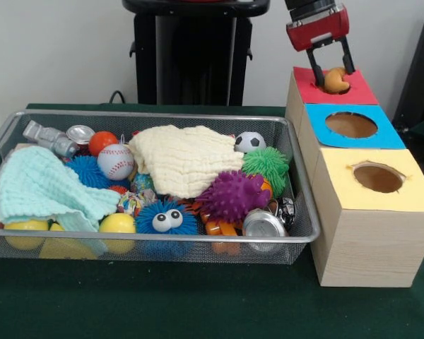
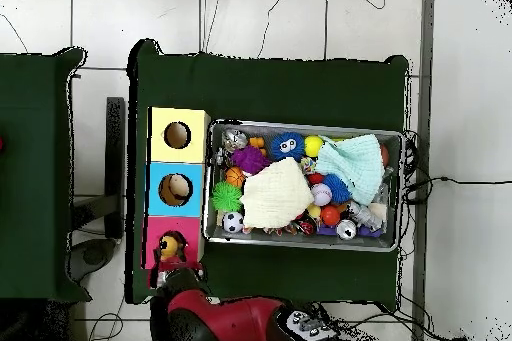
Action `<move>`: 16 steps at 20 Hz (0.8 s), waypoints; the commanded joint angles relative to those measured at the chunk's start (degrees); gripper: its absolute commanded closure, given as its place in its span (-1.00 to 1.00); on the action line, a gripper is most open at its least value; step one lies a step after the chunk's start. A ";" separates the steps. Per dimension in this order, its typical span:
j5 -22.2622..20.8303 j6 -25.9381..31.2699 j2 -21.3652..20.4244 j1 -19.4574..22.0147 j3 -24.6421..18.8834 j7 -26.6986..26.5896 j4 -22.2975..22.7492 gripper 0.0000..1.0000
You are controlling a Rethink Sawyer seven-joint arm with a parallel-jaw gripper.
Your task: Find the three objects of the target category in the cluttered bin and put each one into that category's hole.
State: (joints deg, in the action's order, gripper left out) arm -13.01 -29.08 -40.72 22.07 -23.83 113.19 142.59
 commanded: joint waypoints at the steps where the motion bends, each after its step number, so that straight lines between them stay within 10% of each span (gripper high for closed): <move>1: 7.78 20.59 -8.90 1.55 -2.60 7.49 -2.83 -1.00; 16: 11.70 35.82 -19.04 -1.19 -0.57 6.94 -8.43 -1.00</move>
State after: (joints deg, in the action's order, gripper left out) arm -4.68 2.54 -57.14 21.91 -25.12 113.19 142.63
